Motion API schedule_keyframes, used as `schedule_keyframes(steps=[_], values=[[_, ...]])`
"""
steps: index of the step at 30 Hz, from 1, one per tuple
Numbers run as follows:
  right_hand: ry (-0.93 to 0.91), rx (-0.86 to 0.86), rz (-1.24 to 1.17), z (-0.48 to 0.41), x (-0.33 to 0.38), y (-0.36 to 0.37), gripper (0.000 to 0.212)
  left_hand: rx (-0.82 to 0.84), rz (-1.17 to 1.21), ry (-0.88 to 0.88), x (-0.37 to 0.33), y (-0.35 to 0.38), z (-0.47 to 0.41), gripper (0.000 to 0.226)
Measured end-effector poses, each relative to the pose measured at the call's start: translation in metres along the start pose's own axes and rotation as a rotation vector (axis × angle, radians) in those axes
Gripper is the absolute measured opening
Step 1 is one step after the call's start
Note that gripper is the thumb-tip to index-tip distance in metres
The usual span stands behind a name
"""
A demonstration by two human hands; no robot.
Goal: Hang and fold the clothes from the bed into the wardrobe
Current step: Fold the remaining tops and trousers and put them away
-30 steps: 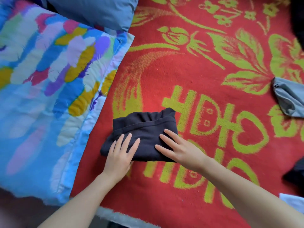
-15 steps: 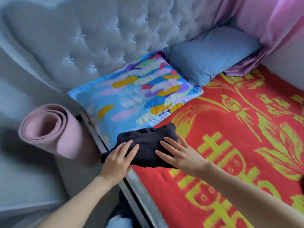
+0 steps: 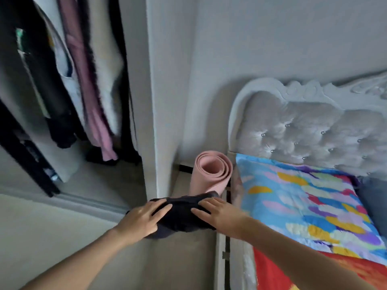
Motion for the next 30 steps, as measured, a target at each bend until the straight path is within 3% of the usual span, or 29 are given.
schedule_keyframes(steps=[2, 6, 9, 14, 17, 22, 24, 30], values=[[-0.084, -0.010, 0.005, -0.056, 0.004, -0.001, 0.070, -0.016, -0.017, -0.080, 0.042, -0.015, 0.030, 0.059], [-0.247, -0.075, 0.031, -0.164, 0.031, 0.004, 0.051, 0.021, -0.080, -0.207, 0.122, -0.056, 0.100, 0.060], [-0.360, -0.077, 0.022, -0.262, 0.059, 0.005, 0.071, 0.011, -0.016, -0.382, 0.183, -0.085, 0.168, 0.059], [-0.500, -0.099, -0.122, -0.412, 0.079, -0.013, 0.072, -0.181, 0.256, -0.938, 0.259, -0.130, 0.251, 0.070], [-0.576, -0.069, -0.188, -0.477, 0.084, -0.036, 0.053, -0.223, 0.389, -1.127, 0.285, -0.142, 0.281, 0.071], [-0.652, -0.045, -0.225, -0.555, 0.091, -0.049, 0.046, -0.239, 0.420, -1.168, 0.318, -0.138, 0.304, 0.079], [-0.710, -0.053, -0.229, -0.576, 0.089, -0.040, 0.049, -0.236, 0.424, -1.198, 0.333, -0.131, 0.307, 0.094], [-0.722, -0.029, -0.292, -0.614, 0.050, 0.014, 0.059, 0.046, 0.175, -1.157, 0.406, -0.113, 0.305, 0.095]])
Point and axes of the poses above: each hand's wrist, its own z-axis away from the middle knuckle, its own y-axis out of the palm, x = y × z, the point moved 2 cm from there along -z, towards the middle knuckle, and after that the axes turned 15 degrees about -y, right-handed, at the moved point
